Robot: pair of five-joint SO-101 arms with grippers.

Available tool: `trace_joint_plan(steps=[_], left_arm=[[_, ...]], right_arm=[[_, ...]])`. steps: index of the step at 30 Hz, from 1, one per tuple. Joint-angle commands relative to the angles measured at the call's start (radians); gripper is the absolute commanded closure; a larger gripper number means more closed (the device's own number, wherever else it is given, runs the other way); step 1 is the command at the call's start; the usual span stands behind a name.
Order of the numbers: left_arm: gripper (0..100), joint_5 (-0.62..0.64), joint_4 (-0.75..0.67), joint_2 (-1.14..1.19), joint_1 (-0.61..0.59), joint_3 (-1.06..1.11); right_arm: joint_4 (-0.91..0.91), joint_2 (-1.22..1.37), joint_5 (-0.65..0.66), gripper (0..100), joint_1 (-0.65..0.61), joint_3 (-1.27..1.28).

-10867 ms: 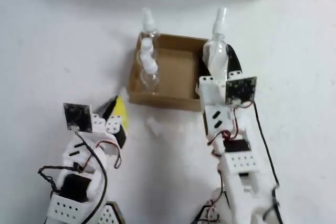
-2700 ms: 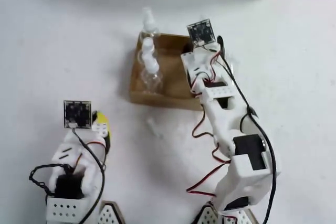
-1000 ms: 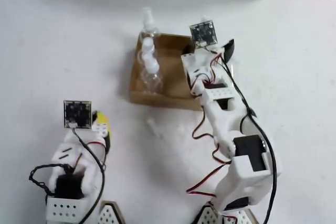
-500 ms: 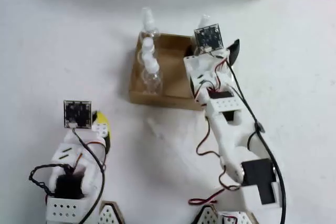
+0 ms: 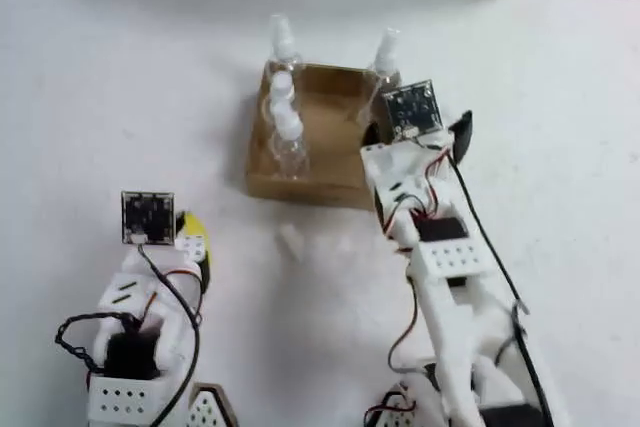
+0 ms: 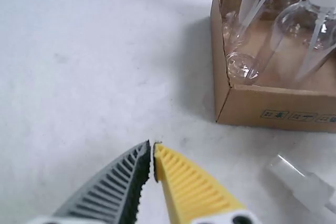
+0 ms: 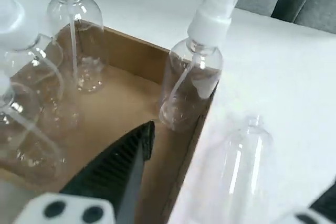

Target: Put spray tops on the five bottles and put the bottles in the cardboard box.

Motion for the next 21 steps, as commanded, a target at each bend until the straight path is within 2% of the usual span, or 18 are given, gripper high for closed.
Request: trace_joint_plan(steps=[1,6,10,14,18,21], left_arm=[[97,-0.009,-0.044,-0.010,-0.008,-0.002],[97,-0.009,-0.044,-0.010,-0.008,-0.002],[97,-0.009,-0.040,-0.010,-0.008,-0.002],[97,-0.009,-0.037,-0.010,-0.008,-0.002],[97,-0.009,-0.035,-0.010,-0.008,-0.002],[97,-0.009,-0.035,-0.010,-0.008,-0.002]], right_arm=[[0.283,-0.191,0.000,54.7,0.056,-0.015],[0.541,-0.438,0.000,54.8,0.153,-0.017],[0.654,-0.564,0.006,54.9,0.226,-0.017],[0.668,-0.552,0.083,62.9,0.278,-0.017],[0.631,-0.450,0.114,73.2,0.274,-0.037],[0.596,-0.318,0.112,73.1,0.274,-0.107]])
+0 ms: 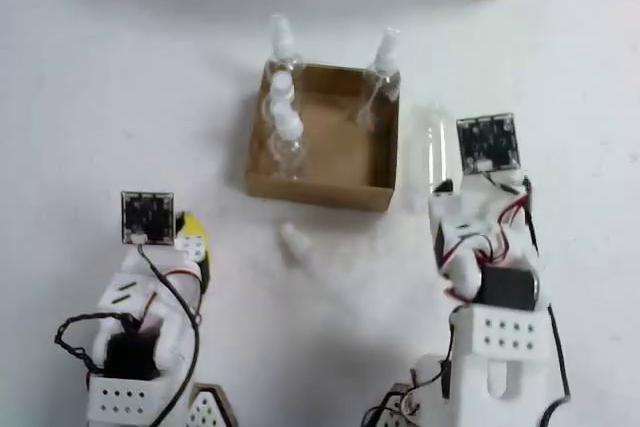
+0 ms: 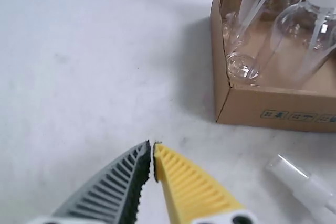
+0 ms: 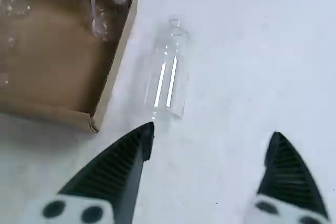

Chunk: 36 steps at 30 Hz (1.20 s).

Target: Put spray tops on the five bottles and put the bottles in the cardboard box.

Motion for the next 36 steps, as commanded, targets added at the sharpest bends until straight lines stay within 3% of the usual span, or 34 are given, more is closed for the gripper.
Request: trace_joint_plan(steps=[1,12,17,25,36], left_arm=[[97,-0.009,-0.035,-0.010,-0.008,-0.002],[97,-0.009,-0.035,-0.010,-0.008,-0.002],[97,-0.009,-0.037,-0.010,-0.008,-0.002],[97,-0.009,-0.038,-0.010,-0.008,-0.002],[97,-0.009,-0.043,-0.010,-0.008,-0.002]], right_arm=[[-0.039,0.154,0.014,72.4,0.013,-0.130],[-0.033,0.849,0.003,62.2,-0.005,-0.624],[0.068,1.098,-0.060,58.6,-0.039,-0.891],[0.160,1.388,-0.064,58.6,-0.050,-1.234],[0.160,1.692,-0.058,58.6,-0.047,-1.462]])
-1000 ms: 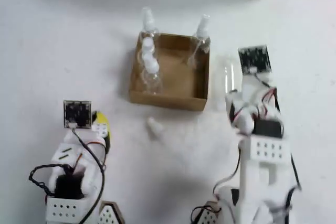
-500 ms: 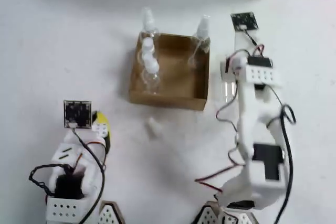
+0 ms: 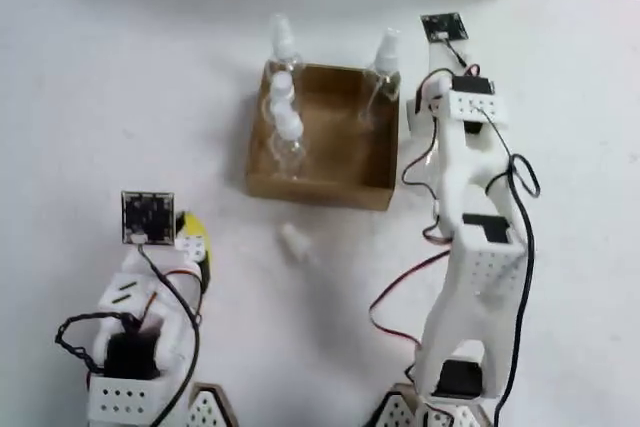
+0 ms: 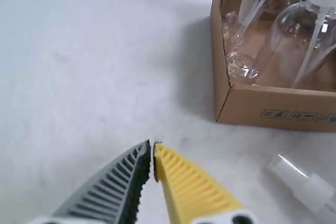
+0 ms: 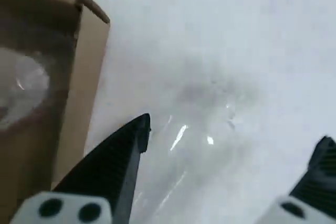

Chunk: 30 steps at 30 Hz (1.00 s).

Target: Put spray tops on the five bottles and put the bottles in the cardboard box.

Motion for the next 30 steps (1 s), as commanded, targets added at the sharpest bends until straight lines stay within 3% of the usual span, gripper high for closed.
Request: trace_joint_plan(steps=[1,12,14,18,19,21,24,28,30], left_arm=[[97,-0.009,-0.043,-0.010,-0.008,-0.002],[97,-0.009,-0.043,-0.010,-0.008,-0.002],[97,-0.009,-0.043,-0.010,-0.008,-0.002],[97,-0.009,-0.043,-0.010,-0.008,-0.002],[97,-0.009,-0.043,-0.010,-0.008,-0.002],[97,-0.009,-0.043,-0.010,-0.008,-0.002],[97,-0.009,-0.043,-0.010,-0.008,-0.002],[97,-0.009,-0.043,-0.010,-0.008,-0.002],[97,-0.009,-0.043,-0.010,-0.008,-0.002]], right_arm=[[0.008,0.024,-0.008,58.6,-0.004,-0.074],[0.120,0.036,-0.014,60.8,-0.005,-0.074],[0.128,0.036,-0.014,68.4,-0.002,-0.074],[0.122,0.035,-0.011,97.1,0.008,-0.078],[0.130,0.035,-0.014,99.7,0.013,-0.086],[0.171,0.035,-0.014,93.7,0.024,-0.104],[0.282,0.010,-0.006,99.0,0.050,-0.153],[0.493,-0.088,0.005,98.5,0.073,-0.180],[0.604,-0.150,0.074,98.2,0.073,-0.175]])
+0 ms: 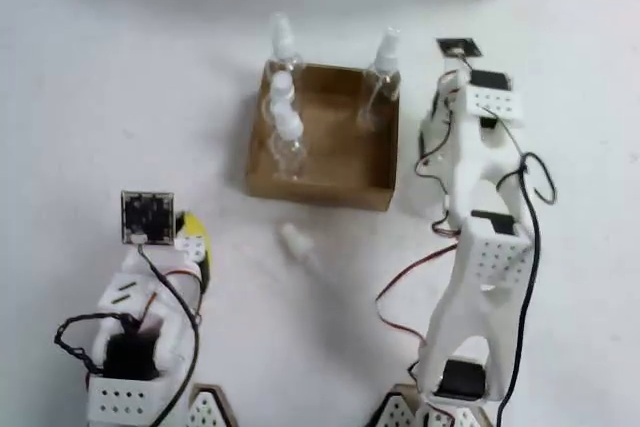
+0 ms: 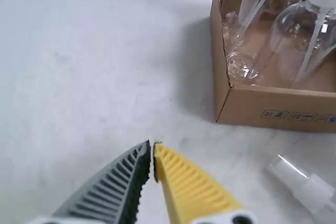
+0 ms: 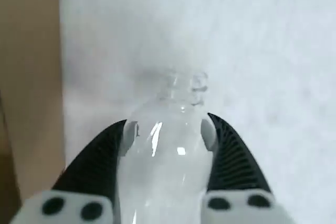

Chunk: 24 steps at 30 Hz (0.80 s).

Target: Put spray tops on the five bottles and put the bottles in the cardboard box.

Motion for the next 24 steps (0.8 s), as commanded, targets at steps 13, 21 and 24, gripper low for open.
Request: trace_joint_plan(steps=[13,21,24], left_arm=[[97,-0.009,-0.038,-0.010,-0.008,-0.002],[97,-0.009,-0.037,-0.010,-0.008,-0.002],[97,-0.009,-0.037,-0.010,-0.008,-0.002]], right_arm=[[0.162,-0.685,0.261,98.2,0.045,0.480],[-0.142,-1.049,0.267,97.8,0.064,1.026],[-0.280,-1.139,0.269,97.8,0.137,1.215]])
